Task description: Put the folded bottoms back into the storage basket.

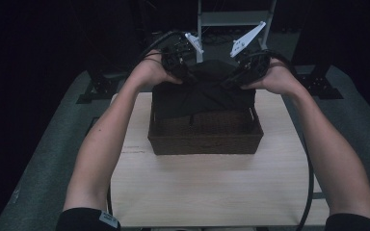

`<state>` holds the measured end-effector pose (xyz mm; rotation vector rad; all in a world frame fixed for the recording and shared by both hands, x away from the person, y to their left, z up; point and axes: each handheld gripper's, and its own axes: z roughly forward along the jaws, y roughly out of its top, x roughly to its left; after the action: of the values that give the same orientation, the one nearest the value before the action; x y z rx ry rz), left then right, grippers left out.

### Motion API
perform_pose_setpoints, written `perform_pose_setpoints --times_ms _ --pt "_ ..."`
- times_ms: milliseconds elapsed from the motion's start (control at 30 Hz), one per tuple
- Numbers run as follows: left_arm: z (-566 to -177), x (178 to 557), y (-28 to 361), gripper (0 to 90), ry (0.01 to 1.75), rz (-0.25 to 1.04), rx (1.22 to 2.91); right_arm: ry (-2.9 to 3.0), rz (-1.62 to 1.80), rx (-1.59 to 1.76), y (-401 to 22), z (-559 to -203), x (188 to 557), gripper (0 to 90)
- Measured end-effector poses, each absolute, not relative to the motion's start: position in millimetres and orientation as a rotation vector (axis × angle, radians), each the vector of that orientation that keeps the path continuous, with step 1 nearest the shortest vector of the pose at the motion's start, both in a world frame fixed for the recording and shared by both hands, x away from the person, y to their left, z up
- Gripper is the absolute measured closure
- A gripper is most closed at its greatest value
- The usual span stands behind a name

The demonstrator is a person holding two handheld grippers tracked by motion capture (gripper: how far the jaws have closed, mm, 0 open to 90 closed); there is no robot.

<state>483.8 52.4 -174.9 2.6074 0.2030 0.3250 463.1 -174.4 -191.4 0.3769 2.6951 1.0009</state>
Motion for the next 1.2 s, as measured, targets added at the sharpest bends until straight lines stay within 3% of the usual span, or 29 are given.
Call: perform_pose_setpoints --times_ms 1200 --pt "-220 523 50 76.7 0.253 0.271 2.607 2.746 0.976 0.458 -175 -234 507 73.3"
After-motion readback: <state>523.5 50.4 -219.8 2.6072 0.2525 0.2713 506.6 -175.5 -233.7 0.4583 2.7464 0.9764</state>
